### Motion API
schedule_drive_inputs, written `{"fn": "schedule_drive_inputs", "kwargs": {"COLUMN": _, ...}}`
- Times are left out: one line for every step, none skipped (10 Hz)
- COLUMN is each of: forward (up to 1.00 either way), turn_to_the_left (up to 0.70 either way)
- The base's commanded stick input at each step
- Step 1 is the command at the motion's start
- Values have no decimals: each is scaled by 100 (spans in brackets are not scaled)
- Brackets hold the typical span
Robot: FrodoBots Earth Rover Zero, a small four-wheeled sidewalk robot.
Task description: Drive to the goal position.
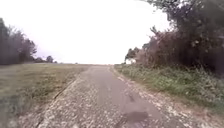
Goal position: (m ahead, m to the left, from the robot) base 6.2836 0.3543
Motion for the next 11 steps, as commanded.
{"fn": "schedule_drive_inputs", "kwargs": {"forward": 0, "turn_to_the_left": 0}}
{"fn": "schedule_drive_inputs", "kwargs": {"forward": 0, "turn_to_the_left": 9}}
{"fn": "schedule_drive_inputs", "kwargs": {"forward": 0, "turn_to_the_left": 42}}
{"fn": "schedule_drive_inputs", "kwargs": {"forward": 0, "turn_to_the_left": 70}}
{"fn": "schedule_drive_inputs", "kwargs": {"forward": 0, "turn_to_the_left": 70}}
{"fn": "schedule_drive_inputs", "kwargs": {"forward": 0, "turn_to_the_left": 70}}
{"fn": "schedule_drive_inputs", "kwargs": {"forward": 0, "turn_to_the_left": 70}}
{"fn": "schedule_drive_inputs", "kwargs": {"forward": 0, "turn_to_the_left": 70}}
{"fn": "schedule_drive_inputs", "kwargs": {"forward": 0, "turn_to_the_left": 39}}
{"fn": "schedule_drive_inputs", "kwargs": {"forward": 0, "turn_to_the_left": 4}}
{"fn": "schedule_drive_inputs", "kwargs": {"forward": 0, "turn_to_the_left": 0}}
